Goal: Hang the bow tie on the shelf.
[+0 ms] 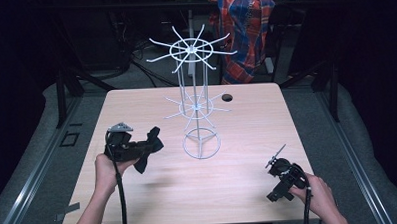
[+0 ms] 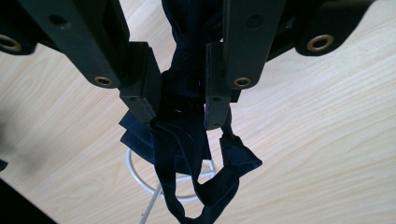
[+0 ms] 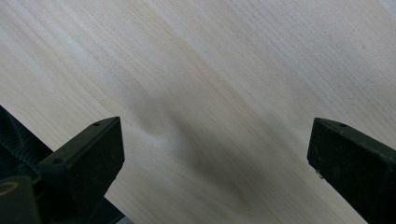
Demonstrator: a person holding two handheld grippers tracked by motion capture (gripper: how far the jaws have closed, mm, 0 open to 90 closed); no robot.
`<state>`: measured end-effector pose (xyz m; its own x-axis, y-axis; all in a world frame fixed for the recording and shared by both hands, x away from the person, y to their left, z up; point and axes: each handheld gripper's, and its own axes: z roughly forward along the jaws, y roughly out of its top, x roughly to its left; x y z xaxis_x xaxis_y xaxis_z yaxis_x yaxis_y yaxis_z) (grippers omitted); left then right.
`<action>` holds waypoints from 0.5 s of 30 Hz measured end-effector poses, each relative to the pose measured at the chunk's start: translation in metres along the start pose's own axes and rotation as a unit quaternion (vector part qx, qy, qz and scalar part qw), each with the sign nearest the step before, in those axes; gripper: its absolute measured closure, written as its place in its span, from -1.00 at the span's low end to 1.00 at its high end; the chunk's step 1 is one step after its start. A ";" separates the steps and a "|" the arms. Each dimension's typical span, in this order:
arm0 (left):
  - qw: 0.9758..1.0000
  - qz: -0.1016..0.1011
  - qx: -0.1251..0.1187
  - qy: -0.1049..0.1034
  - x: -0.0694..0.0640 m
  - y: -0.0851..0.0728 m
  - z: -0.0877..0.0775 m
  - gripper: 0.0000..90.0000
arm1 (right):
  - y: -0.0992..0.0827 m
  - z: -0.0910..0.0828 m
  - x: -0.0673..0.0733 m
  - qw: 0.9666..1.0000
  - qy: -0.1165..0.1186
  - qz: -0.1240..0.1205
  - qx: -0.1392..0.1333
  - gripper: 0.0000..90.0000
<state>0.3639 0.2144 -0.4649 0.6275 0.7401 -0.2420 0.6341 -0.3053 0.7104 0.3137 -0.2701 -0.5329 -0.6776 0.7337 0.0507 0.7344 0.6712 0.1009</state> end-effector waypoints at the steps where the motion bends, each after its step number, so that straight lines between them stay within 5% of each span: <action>1: 1.000 0.000 -0.004 -0.001 0.000 0.000 0.000 0.54 | 0.000 0.000 0.000 1.000 0.000 0.000 0.000 -0.92; 15: 0.999 0.000 -0.030 -0.015 -0.006 0.007 -0.007 0.54 | 0.000 0.001 0.000 1.000 0.006 0.003 -0.006 -0.92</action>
<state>0.3612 0.2120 -0.4541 0.6409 0.7220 -0.2608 0.6069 -0.2686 0.7480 0.3135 -0.2701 -0.5344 -0.6735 0.7365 0.0629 0.7380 0.6653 0.1127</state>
